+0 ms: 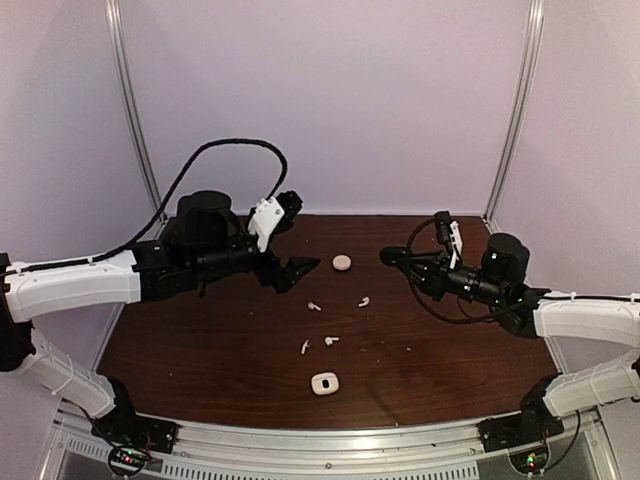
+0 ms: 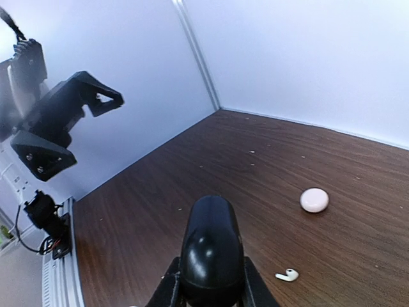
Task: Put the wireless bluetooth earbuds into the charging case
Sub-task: Close the charging case with the earbuds inside, then place the charging case with the earbuds at the center of the board.
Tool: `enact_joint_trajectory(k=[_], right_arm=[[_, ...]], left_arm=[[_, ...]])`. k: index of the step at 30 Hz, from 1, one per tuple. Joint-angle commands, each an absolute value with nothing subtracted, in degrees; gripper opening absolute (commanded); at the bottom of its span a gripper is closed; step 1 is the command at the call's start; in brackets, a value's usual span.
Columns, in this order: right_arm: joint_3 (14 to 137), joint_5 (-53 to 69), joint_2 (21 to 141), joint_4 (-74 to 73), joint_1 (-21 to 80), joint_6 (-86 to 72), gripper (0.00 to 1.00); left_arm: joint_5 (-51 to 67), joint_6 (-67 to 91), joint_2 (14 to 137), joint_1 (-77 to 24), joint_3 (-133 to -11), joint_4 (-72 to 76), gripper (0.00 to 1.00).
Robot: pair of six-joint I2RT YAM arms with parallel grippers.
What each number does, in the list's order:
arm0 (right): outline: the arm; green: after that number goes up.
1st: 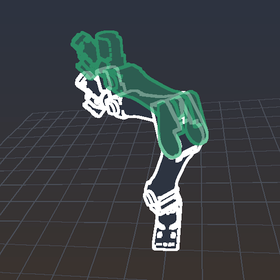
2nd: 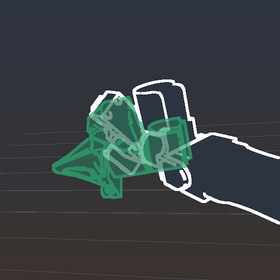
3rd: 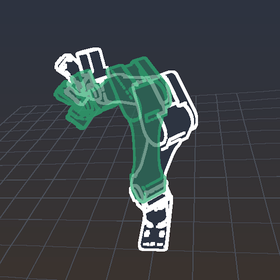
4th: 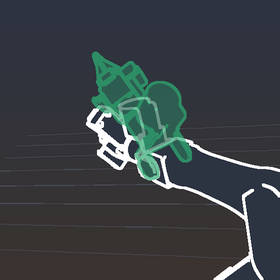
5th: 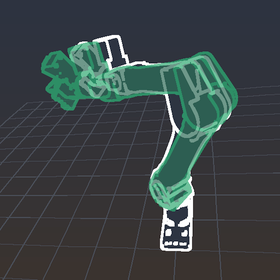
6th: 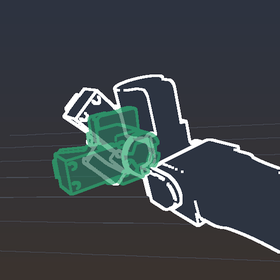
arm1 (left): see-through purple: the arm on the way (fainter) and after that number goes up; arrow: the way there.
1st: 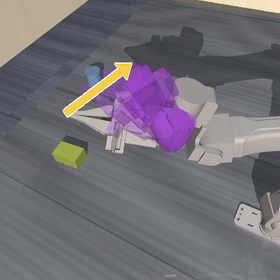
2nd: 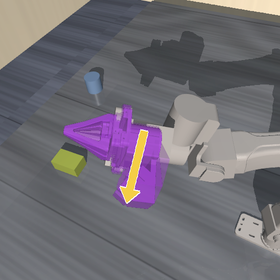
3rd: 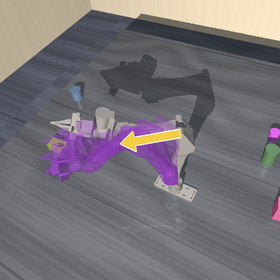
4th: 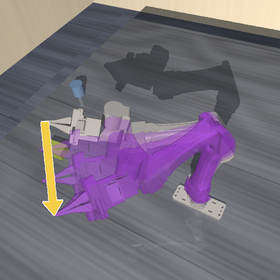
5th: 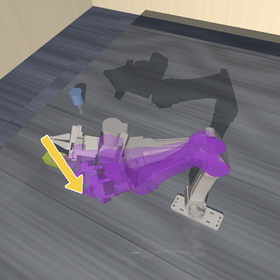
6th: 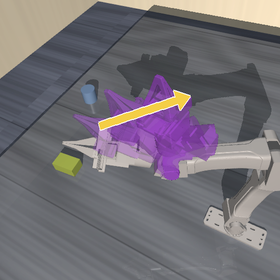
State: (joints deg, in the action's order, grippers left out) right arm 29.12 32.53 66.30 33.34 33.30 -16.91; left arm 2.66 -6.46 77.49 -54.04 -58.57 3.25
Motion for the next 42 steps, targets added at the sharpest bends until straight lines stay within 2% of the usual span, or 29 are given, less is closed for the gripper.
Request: enact_joint_trajectory(k=[1,9,21,25,35,42], right_arm=[[31.63,26.02,68.18,27.74,28.14,-20.58,0.0],[36.01,23.65,78.26,21.57,18.9,-22.1,0.0],[38.89,22.72,90.64,19.54,13.19,-21.15,0.07],[39.61,24.17,93.83,19.59,12.53,-20.57,0.16],[40.06,23.53,95.79,19.04,10.03,-19.12,0.29],[40.23,22.66,95.63,17.64,8.04,-17.67,0.56]], left_arm=[[2.14,7.28,76.45,-49.35,-56.55,10.48,0.98],[-5.6,15.33,79.53,-44.63,-57.39,7.37,0.98],[-3.55,15.82,80.41,-43.95,-54.68,4.16,0.98],[-0.29,15.33,79.65,-43.95,-53.21,2.31,0.98],[14.47,11.66,74.75,-44.7,-48.29,-3.01,0.97],[15.64,6.34,75.0,-53.17,-48.01,-7.55,0.97]])
